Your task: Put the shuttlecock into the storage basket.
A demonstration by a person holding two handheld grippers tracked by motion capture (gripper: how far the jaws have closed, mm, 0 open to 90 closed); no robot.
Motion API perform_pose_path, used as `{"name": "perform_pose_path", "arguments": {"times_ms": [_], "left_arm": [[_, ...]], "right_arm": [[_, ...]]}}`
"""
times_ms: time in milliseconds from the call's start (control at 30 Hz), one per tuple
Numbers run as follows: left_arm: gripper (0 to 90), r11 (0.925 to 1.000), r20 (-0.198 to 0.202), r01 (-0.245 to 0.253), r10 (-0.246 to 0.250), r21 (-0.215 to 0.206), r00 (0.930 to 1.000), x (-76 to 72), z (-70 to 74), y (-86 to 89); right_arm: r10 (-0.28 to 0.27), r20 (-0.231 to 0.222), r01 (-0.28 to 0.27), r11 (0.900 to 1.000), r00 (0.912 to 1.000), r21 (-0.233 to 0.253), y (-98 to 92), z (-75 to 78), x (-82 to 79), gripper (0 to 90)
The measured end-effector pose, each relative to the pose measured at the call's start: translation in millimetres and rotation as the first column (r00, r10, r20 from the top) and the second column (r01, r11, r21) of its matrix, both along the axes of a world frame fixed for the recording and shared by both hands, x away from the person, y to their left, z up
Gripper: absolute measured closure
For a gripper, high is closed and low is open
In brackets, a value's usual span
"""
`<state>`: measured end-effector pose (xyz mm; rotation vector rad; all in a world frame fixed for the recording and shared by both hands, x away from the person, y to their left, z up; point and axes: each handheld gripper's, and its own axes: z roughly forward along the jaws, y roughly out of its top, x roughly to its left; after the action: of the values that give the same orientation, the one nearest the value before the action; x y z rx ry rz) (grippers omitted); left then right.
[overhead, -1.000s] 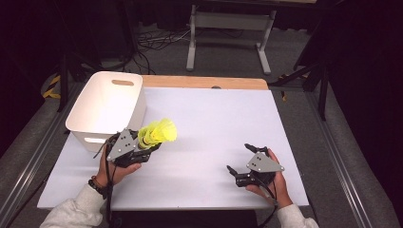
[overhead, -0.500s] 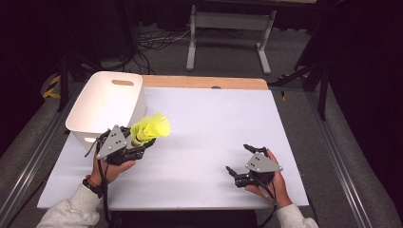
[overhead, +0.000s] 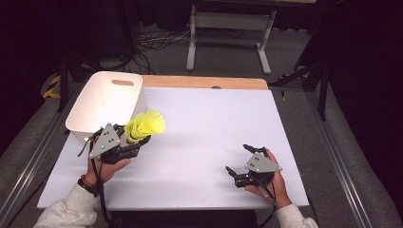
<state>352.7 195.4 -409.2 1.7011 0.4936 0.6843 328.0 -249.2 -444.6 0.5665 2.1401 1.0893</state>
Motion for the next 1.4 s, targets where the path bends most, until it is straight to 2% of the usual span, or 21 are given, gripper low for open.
{"name": "perform_pose_path", "arguments": {"times_ms": [567, 933, 1400], "left_arm": [[45.7, 0.9986, 0.02, -0.037, 0.037, -0.038, 0.9991, -4.6, 8.3, 19.0], [45.8, 0.9941, 0.03, -0.074, 0.077, -0.079, 0.9966, -6.7, 14.4, 36.7], [45.3, 0.9893, 0.026, -0.106, 0.109, -0.1, 0.9937, -7.9, 19.1, 53.2]], "right_arm": [[-0.001, -0.006, 0.001, 1.0, 1.0, -0.002, 1.0, -0.8, -0.4, 7.2], [0.0, -0.005, 0.0, 1.0, 1.0, -0.001, 1.2, -0.8, -0.4, 7.2], [0.006, -0.011, -0.007, 1.0, 0.9999, -0.012, 2.9, -2.6, 0.6, 7.3]]}}
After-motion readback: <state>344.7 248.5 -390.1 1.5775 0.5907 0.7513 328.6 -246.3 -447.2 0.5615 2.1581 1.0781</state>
